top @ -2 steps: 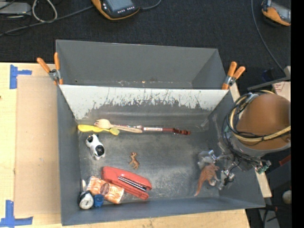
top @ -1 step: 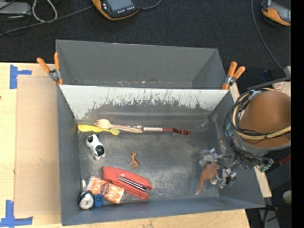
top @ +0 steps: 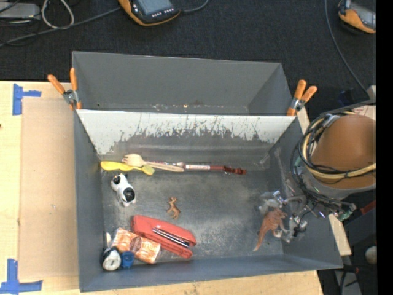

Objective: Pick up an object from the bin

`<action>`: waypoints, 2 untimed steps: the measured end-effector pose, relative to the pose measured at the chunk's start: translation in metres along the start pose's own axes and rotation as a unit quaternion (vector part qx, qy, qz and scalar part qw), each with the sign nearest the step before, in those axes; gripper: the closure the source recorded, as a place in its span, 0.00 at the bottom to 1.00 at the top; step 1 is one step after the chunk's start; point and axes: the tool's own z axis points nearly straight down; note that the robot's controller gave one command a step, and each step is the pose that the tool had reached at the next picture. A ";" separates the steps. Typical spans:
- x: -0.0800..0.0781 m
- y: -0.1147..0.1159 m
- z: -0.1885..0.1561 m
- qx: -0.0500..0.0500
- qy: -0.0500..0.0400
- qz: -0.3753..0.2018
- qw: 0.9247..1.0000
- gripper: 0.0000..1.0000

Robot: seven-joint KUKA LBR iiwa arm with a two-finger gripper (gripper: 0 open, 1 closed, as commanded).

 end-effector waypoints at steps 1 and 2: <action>0.001 0.002 -0.024 -0.005 0.004 0.001 1.000 1.00; 0.000 0.001 -0.055 -0.002 0.001 0.001 1.000 1.00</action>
Offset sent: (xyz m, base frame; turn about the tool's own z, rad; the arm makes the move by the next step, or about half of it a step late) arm -0.0019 0.0010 0.0713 0.0009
